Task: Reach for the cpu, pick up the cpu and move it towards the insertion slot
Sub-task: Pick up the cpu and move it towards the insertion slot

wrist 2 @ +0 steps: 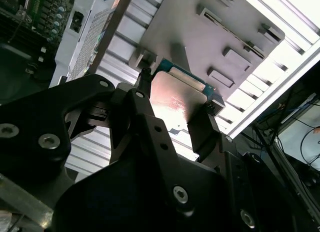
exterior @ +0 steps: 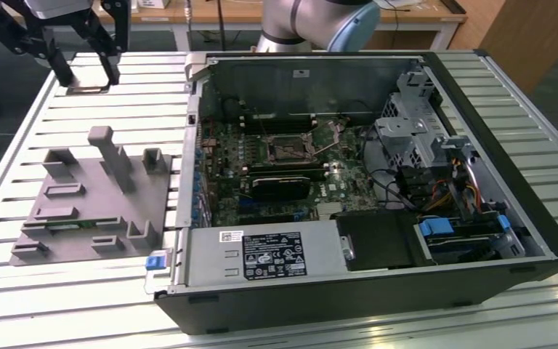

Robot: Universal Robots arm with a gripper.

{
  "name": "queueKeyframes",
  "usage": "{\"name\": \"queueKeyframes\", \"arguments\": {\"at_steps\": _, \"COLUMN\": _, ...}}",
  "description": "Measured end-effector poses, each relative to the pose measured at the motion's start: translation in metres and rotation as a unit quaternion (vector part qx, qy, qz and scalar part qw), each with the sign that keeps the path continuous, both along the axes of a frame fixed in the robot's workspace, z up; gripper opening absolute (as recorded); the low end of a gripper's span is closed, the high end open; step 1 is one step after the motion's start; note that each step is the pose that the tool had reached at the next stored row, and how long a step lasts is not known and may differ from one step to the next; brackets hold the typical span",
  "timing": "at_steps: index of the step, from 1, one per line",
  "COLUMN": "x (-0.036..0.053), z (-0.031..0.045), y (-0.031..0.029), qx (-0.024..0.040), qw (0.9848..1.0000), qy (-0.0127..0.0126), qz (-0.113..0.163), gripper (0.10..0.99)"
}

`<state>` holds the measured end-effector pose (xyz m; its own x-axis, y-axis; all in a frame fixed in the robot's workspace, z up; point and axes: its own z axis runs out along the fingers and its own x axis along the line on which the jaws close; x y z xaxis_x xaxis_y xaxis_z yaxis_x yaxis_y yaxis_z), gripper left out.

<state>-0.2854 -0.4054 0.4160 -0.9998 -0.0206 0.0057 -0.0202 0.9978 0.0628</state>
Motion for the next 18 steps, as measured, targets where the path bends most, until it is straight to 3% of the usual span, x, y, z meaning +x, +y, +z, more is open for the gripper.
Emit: {"name": "queueKeyframes", "arguments": {"at_steps": 18, "x": 0.0306, "z": 0.0000, "y": 0.0000, "qx": 0.0000, "qw": 1.0000, "qy": 0.0000, "qz": 0.000, "gripper": 0.541}}
